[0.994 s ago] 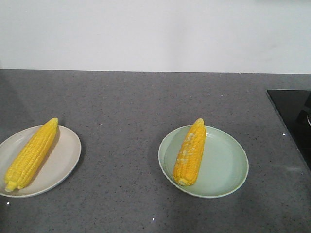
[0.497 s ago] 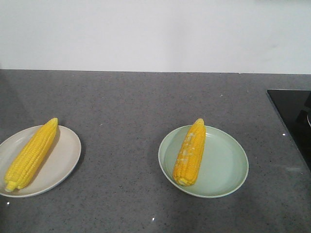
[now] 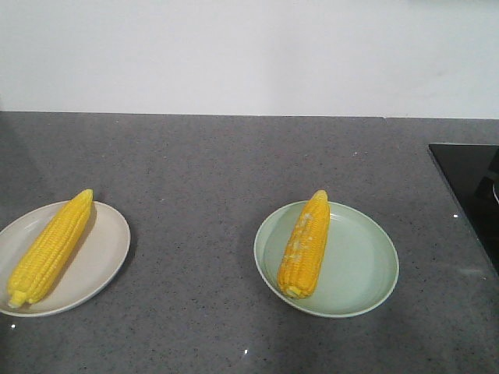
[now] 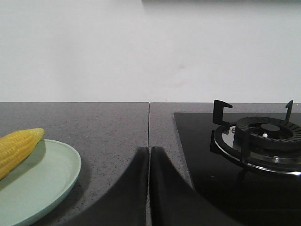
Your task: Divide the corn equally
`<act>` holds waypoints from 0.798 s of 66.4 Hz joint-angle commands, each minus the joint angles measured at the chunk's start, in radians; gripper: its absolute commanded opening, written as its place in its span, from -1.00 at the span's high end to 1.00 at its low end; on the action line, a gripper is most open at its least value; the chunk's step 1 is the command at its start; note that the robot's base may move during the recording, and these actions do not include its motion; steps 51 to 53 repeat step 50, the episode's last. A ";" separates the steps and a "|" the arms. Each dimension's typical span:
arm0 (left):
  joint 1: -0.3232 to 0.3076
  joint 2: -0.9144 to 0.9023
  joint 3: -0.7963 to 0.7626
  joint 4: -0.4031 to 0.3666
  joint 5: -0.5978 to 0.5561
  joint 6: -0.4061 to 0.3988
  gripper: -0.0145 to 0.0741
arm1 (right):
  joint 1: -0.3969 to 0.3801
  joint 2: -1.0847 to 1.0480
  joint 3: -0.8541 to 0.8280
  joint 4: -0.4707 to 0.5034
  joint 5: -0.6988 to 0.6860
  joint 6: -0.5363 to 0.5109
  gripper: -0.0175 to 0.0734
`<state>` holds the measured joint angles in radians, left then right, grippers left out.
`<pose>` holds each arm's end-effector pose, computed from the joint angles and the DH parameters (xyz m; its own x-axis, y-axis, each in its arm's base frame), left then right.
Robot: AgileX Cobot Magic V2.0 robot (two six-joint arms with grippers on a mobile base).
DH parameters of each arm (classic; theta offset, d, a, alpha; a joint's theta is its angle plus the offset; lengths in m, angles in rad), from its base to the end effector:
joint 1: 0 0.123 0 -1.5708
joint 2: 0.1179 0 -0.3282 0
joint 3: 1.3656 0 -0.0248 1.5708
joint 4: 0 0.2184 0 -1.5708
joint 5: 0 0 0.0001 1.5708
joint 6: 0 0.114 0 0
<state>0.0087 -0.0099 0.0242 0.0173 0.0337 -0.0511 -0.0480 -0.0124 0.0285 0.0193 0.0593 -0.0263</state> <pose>0.0036 0.0001 0.2034 0.0396 -0.0335 -0.9987 -0.0079 0.9994 -0.0338 0.0037 0.0000 0.1991 0.0116 -0.0076 -0.9999 0.0469 0.9989 -0.0071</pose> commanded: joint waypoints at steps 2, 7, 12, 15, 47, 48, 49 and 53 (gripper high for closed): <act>0.002 -0.017 -0.017 -0.001 -0.073 -0.005 0.69 | -0.001 -0.008 0.006 -0.001 -0.078 -0.010 0.64; 0.002 -0.017 -0.017 -0.001 -0.073 -0.005 0.69 | -0.001 -0.008 0.006 -0.001 -0.078 -0.010 0.64; 0.002 -0.017 -0.017 -0.001 -0.073 -0.005 0.69 | -0.001 -0.008 0.006 -0.001 -0.078 -0.010 0.64; 0.002 -0.017 -0.017 -0.001 -0.073 -0.005 0.69 | -0.001 -0.008 0.006 -0.001 -0.078 -0.010 0.64; 0.002 -0.017 -0.017 -0.001 -0.073 -0.005 0.69 | 0.026 -0.007 0.006 -0.001 -0.078 -0.010 0.64; 0.002 -0.017 -0.017 -0.001 -0.073 -0.005 0.69 | 0.026 -0.007 0.006 -0.001 -0.078 -0.010 0.64; 0.002 -0.017 -0.017 -0.001 -0.073 -0.005 0.69 | 0.026 -0.007 0.006 -0.001 -0.078 -0.010 0.64; 0.002 -0.017 -0.017 -0.001 -0.073 -0.005 0.69 | 0.026 -0.007 0.006 -0.001 -0.078 -0.010 0.64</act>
